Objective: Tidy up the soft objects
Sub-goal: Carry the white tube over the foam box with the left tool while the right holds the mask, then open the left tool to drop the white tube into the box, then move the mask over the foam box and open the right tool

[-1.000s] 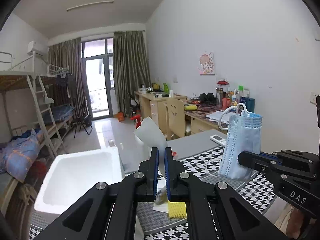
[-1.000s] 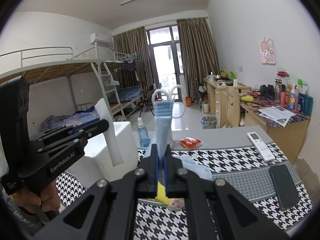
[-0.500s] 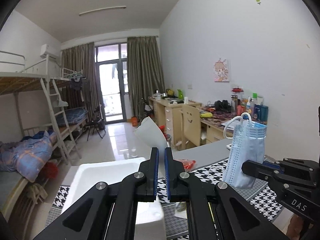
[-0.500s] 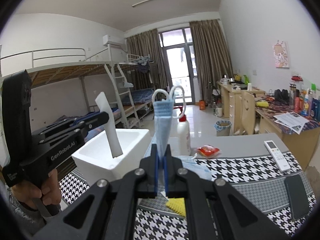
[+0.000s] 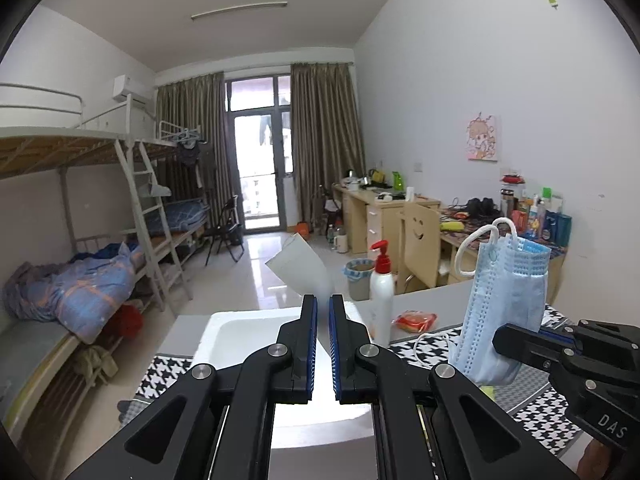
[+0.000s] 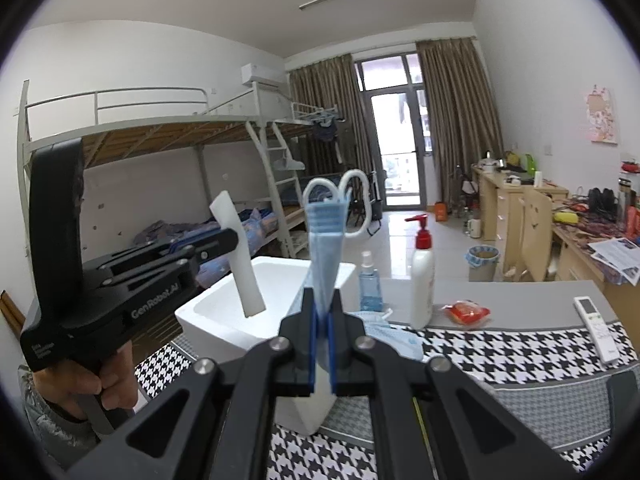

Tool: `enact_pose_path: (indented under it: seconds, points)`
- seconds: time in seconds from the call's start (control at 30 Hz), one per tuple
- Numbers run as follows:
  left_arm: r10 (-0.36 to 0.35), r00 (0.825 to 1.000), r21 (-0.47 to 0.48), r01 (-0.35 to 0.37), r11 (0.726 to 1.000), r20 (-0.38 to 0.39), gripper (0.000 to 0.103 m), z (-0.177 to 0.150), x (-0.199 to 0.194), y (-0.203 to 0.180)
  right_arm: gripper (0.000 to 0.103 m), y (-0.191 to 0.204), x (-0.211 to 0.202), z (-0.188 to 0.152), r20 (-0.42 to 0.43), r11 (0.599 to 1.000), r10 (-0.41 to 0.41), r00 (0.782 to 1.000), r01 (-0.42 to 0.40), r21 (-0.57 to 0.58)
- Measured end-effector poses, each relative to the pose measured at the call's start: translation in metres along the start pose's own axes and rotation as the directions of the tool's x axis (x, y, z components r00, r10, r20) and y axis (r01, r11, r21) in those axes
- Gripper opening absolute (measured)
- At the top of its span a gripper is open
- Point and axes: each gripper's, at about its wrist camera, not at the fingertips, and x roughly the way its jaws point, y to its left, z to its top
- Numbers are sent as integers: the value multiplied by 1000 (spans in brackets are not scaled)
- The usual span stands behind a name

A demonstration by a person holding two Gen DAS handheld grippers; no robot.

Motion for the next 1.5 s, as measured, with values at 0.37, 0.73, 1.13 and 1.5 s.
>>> enact_pose_path:
  seconds: [0.37,0.73,1.13,1.5]
  points:
    - [39,996,-25,-41,999,-85,7,-14,26,16,7,5,14,-3,-24,1000,25,999,-25,-6]
    - [5,984,-50,-14,999,-181,11,-21,54,27,7,6,20,-2,-32,1000,7,999,-7,-12]
    - [14,983,-78,-29,997,-185,86,-24,55,39,7,7,21,-1,-39,1000,-4,999,4,-8]
    - [38,996,-89,-45,995,-76,102,-12,24,47,7,17,21,11,-19,999,-7,1000,6,-42]
